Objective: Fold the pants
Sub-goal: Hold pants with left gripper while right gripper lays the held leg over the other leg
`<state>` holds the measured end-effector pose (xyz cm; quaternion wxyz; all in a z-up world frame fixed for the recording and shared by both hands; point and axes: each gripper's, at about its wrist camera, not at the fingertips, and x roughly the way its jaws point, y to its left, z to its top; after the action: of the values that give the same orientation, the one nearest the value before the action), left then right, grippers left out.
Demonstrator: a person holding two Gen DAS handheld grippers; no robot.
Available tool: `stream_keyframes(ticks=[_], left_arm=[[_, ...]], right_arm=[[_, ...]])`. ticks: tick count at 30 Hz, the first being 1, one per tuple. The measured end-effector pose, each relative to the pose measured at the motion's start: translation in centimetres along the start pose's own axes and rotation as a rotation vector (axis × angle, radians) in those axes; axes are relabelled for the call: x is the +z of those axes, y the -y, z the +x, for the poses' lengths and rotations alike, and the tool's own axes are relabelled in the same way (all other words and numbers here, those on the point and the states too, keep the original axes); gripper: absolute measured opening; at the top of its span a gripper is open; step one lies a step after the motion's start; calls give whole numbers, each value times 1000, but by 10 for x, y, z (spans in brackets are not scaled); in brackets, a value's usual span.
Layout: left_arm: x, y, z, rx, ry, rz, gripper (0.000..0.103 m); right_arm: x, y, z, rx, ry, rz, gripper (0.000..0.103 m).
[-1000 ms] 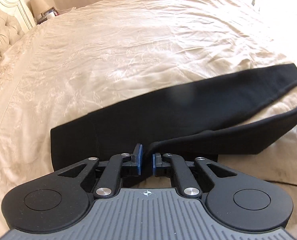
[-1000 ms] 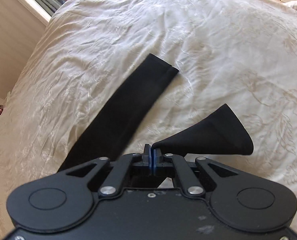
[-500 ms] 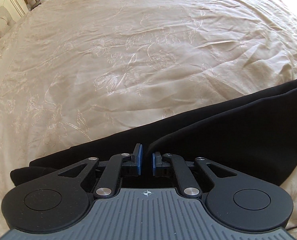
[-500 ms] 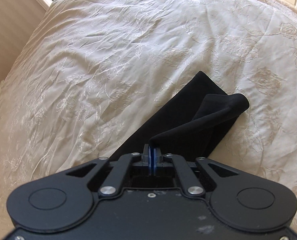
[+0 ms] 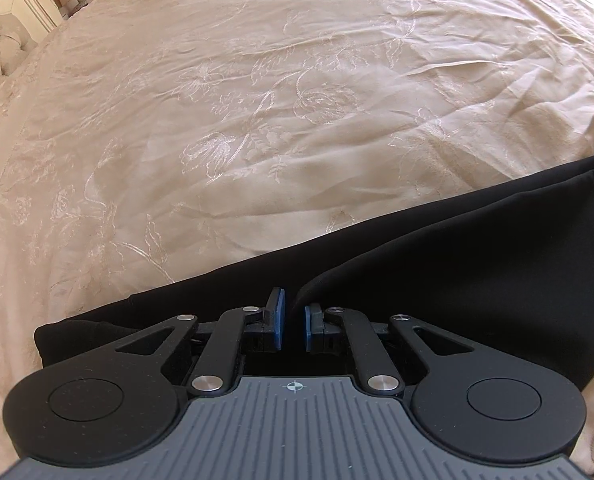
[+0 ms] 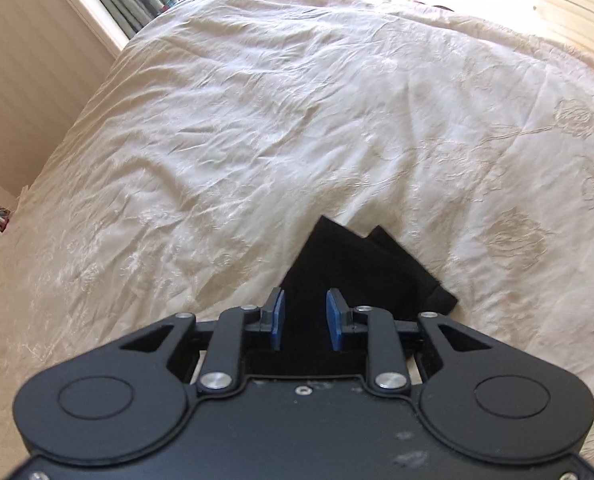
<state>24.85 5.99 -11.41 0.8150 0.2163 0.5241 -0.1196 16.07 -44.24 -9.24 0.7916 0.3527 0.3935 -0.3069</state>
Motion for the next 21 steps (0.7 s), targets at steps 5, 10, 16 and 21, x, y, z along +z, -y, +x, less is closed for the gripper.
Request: stream_keyframes(ticks=[5,10,16,21], left_arm=[[1,0,1,8,-8,-21,10],[3,2,2,16,-16,-17,10],[4,4,3,26,-20,-3,10],[5,5,3,34,-26,-14,10]], right_arm=[[-4,35,9,-60,-37,61,27],[-9,45,25,-39,-49,139,32],[5,43,54,-85,-101,110,33],[24,17,53,51,-80,29,31]])
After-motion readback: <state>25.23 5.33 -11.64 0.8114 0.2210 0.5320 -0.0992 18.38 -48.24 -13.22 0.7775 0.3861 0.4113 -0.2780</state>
